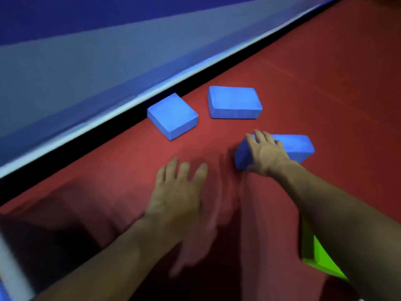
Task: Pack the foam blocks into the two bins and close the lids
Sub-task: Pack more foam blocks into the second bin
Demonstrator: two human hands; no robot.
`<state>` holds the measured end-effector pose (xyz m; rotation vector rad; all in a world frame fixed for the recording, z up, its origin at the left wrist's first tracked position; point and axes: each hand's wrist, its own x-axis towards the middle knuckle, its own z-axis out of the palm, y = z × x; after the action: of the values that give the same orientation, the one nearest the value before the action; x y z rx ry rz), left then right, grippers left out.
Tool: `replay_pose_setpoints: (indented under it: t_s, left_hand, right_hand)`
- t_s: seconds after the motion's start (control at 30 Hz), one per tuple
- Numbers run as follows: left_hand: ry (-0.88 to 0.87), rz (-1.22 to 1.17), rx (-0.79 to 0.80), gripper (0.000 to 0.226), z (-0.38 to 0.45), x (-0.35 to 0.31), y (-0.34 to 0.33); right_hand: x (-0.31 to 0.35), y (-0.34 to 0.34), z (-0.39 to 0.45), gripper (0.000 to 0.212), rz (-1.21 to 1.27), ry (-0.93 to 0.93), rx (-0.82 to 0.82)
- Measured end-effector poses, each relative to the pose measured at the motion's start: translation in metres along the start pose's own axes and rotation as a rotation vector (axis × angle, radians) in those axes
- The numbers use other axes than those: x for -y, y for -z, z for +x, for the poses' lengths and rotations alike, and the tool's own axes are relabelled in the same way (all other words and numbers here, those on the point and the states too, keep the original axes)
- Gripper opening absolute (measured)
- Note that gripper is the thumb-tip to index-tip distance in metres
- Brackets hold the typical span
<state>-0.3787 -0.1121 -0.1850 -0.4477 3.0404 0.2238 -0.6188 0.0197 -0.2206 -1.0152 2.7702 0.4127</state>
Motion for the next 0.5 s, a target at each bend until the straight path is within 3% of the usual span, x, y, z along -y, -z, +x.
replay_pose_setpoints:
  t_s: [0.1, 0.23, 0.3, 0.33, 0.4, 0.5]
  left_hand:
    - [-0.019, -0.022, -0.001, 0.08, 0.025, -0.003, -0.013]
    - [-0.027, 0.011, -0.001, 0.083, 0.033, 0.01, -0.029]
    - [-0.016, 0.007, 0.011, 0.086, 0.034, 0.013, -0.029]
    - [-0.009, 0.002, 0.012, 0.089, 0.036, 0.013, -0.028]
    - [-0.007, -0.038, 0.01, 0.103, 0.043, 0.009, -0.022]
    - [-0.079, -0.032, -0.019, 0.128, 0.052, -0.006, -0.013]
  right_hand:
    - [-0.01, -0.032, 0.026, 0.112, 0.017, -0.039, 0.112]
    - [0.001, -0.044, 0.033, 0.065, -0.187, -0.123, -0.157]
    - [0.003, -0.035, 0.028, 0.045, -0.204, -0.075, -0.234]
    - [0.003, -0.03, 0.023, 0.044, -0.186, -0.025, -0.276]
    - [0.003, -0.015, 0.003, 0.061, -0.099, 0.064, -0.336]
    - [0.021, 0.012, -0.038, 0.078, 0.318, 0.141, -0.395]
